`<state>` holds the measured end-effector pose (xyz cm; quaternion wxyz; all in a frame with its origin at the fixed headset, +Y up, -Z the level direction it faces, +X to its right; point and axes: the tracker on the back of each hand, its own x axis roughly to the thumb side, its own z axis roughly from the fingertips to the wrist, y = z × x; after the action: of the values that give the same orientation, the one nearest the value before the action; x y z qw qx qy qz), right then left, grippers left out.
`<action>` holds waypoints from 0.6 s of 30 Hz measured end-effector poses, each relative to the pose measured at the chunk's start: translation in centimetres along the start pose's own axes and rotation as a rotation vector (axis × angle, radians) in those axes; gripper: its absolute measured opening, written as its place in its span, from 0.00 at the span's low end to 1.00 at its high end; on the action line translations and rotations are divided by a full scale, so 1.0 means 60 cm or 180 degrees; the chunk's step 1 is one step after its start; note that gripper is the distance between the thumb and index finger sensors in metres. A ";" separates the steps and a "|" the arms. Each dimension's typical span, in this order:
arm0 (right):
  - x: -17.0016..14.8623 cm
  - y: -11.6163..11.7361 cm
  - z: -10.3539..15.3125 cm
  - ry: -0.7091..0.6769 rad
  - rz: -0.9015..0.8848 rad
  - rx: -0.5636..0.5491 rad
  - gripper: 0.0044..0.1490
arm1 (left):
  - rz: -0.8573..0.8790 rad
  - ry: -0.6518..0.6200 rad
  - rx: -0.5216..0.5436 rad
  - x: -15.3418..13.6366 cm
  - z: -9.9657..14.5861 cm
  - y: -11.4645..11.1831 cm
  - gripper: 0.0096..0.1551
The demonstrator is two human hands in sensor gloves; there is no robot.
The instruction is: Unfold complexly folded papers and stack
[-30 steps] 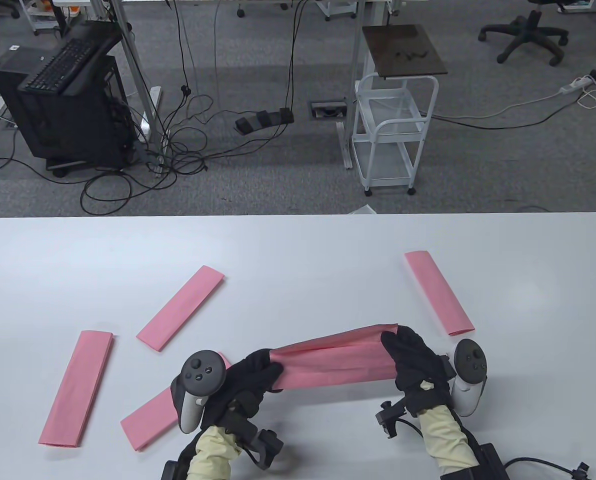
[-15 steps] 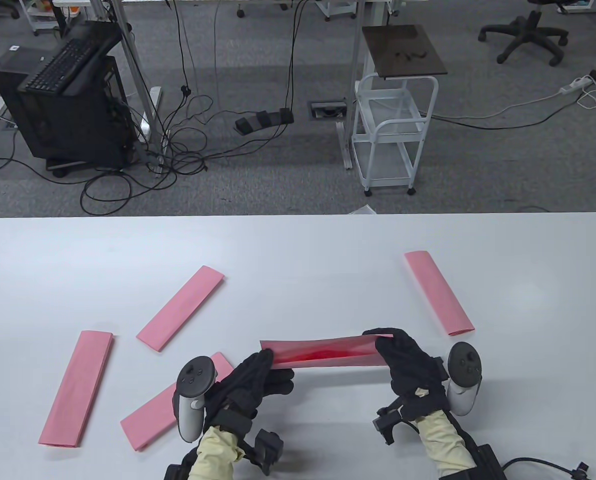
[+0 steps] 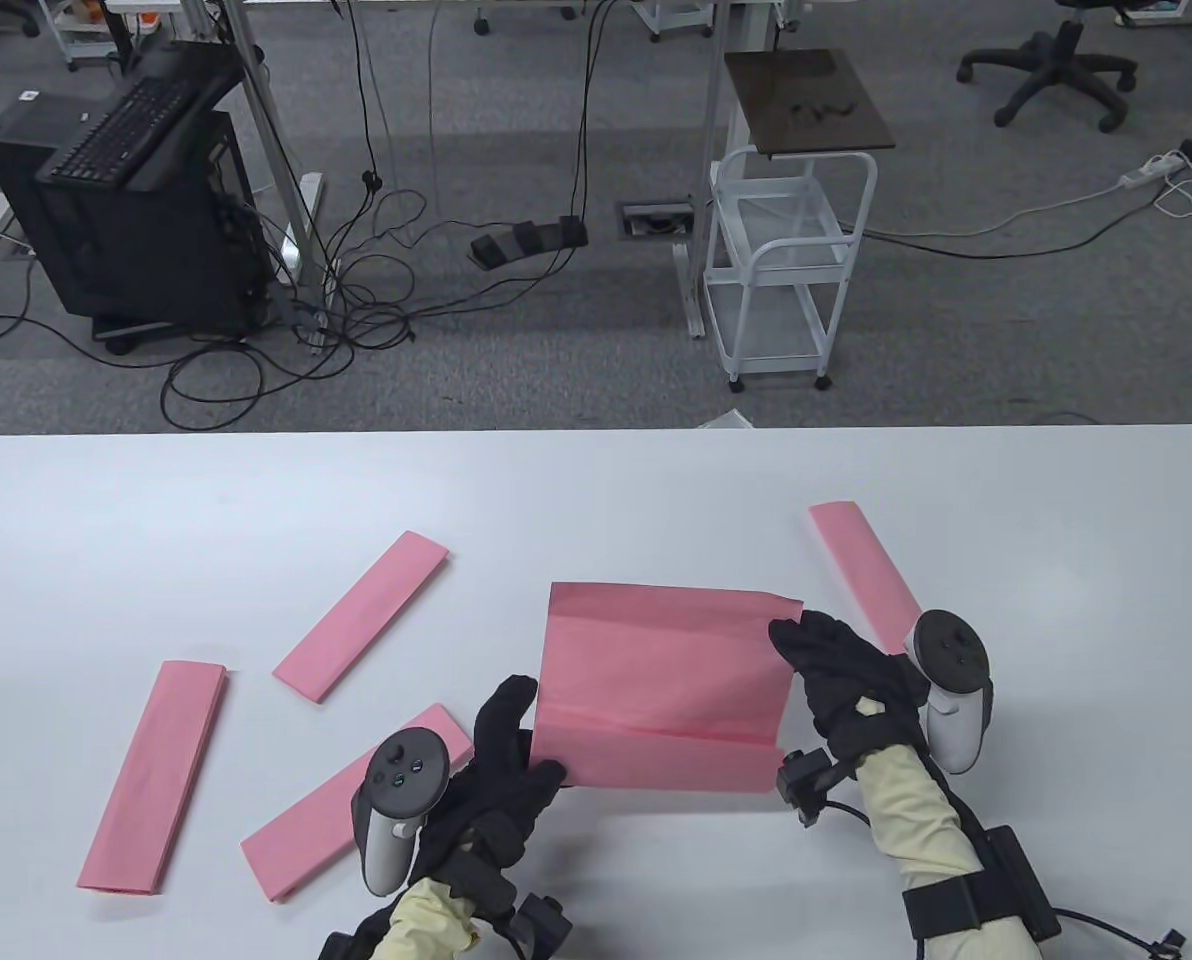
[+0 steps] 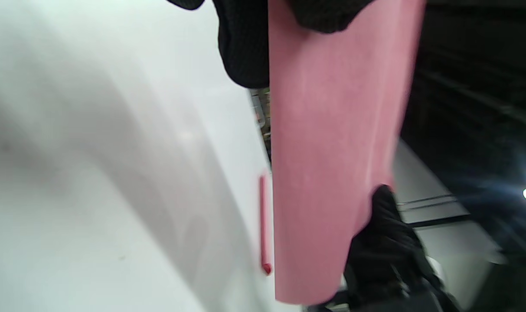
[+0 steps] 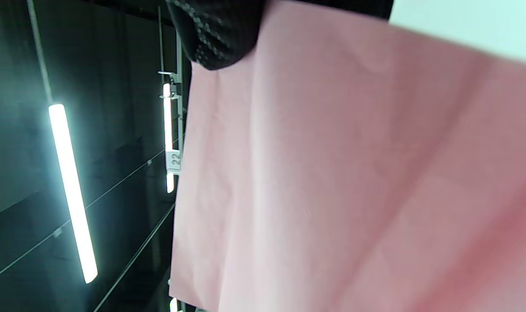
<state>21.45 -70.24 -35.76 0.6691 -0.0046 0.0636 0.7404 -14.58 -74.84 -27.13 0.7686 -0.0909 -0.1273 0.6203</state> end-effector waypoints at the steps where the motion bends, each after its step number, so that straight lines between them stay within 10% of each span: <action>1: 0.002 0.001 -0.003 0.0044 0.0009 0.0023 0.23 | -0.0010 -0.0140 0.0013 0.001 0.002 -0.001 0.48; 11: 0.015 0.005 -0.027 0.0317 0.0132 0.0220 0.23 | -0.0051 -0.0299 0.0018 -0.001 0.009 0.001 0.16; 18: 0.012 -0.022 -0.045 0.0488 -0.0021 0.0165 0.23 | -0.0762 -0.0223 -0.0637 0.013 0.004 -0.012 0.15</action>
<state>22.49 -69.65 -38.61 0.6645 -0.0441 0.1339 0.7338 -13.81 -74.21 -26.60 0.8193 -0.1295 -0.2251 0.5112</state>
